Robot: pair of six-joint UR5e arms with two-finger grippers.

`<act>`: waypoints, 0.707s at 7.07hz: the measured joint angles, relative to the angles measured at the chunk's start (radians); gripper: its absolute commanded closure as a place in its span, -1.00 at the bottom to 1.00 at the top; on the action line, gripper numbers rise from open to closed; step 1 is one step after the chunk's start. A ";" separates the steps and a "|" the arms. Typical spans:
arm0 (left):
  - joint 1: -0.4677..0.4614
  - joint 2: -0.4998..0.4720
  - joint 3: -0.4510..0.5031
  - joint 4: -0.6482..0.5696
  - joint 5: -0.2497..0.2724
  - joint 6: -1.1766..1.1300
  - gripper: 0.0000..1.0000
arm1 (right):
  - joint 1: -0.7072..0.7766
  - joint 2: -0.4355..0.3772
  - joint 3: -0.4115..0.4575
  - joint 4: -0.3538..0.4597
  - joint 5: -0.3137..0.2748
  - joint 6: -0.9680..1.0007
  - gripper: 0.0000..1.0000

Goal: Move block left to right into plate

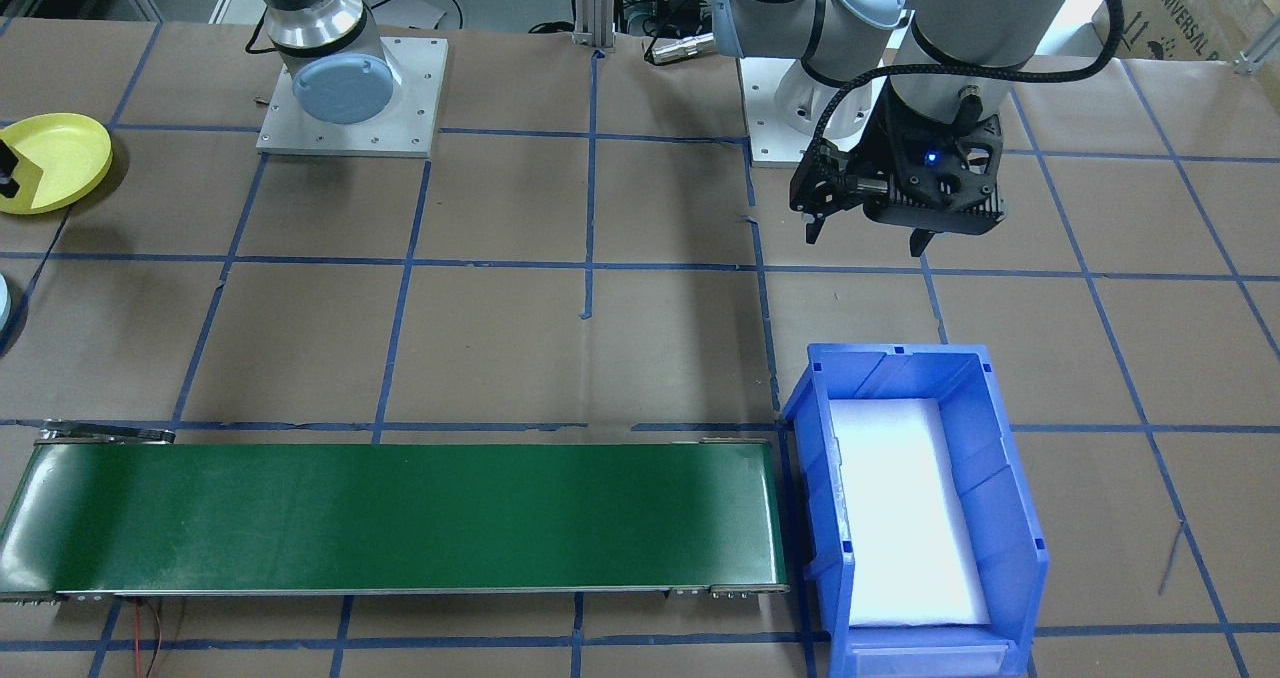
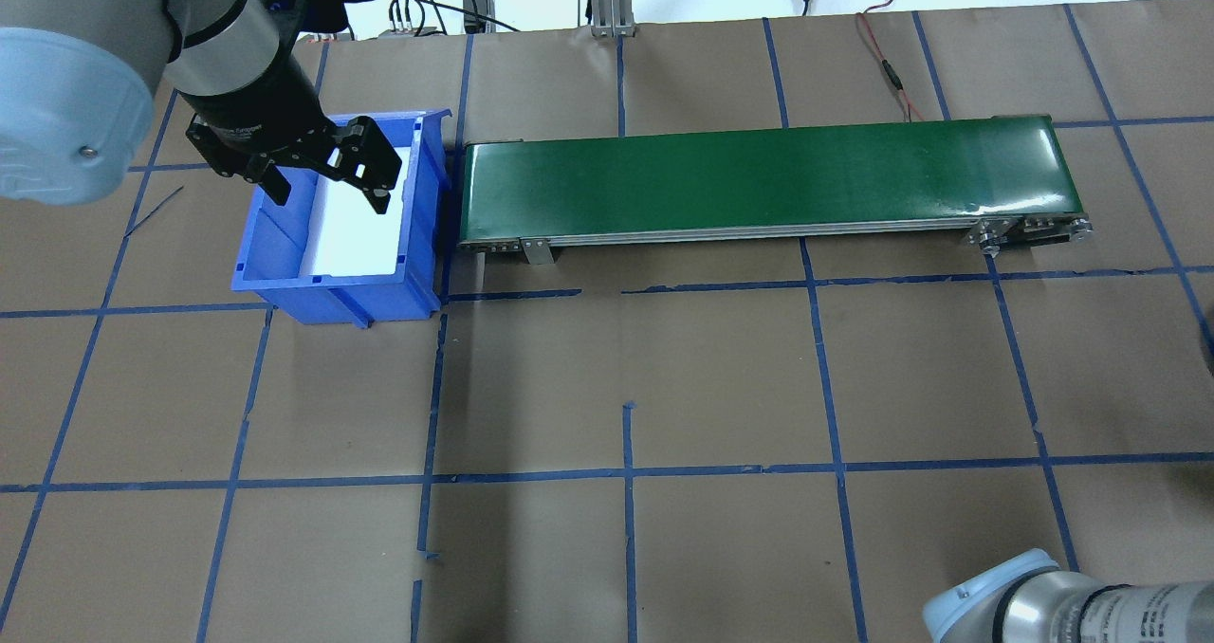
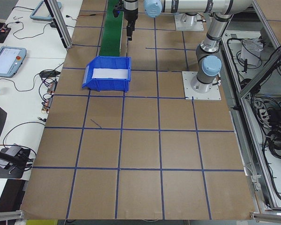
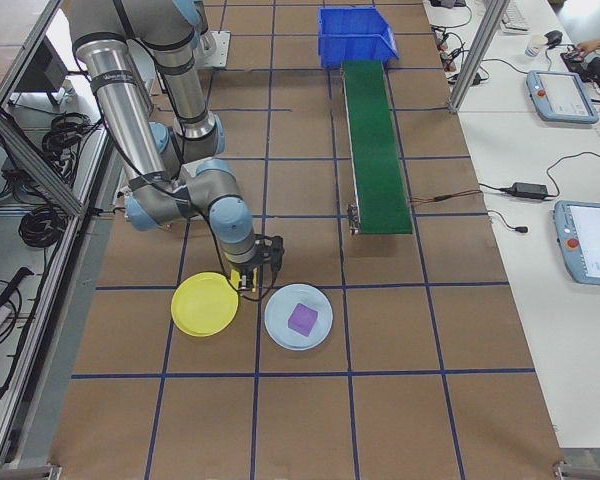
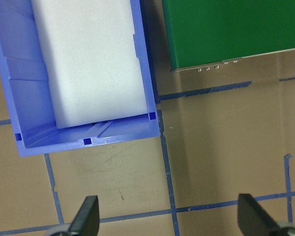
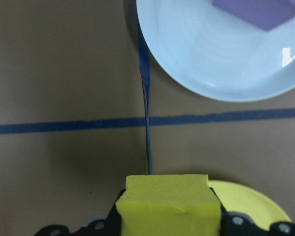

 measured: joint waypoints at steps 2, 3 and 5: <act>0.000 0.000 0.001 0.000 0.000 0.000 -1.00 | -0.107 0.001 0.023 0.005 -0.015 -0.053 -0.73; 0.000 0.000 0.001 0.000 0.000 0.000 -1.00 | -0.125 0.006 0.022 -0.002 -0.021 -0.060 -1.00; -0.001 0.000 0.000 0.000 0.000 0.000 -1.00 | -0.133 0.008 0.015 -0.005 -0.027 -0.051 -1.00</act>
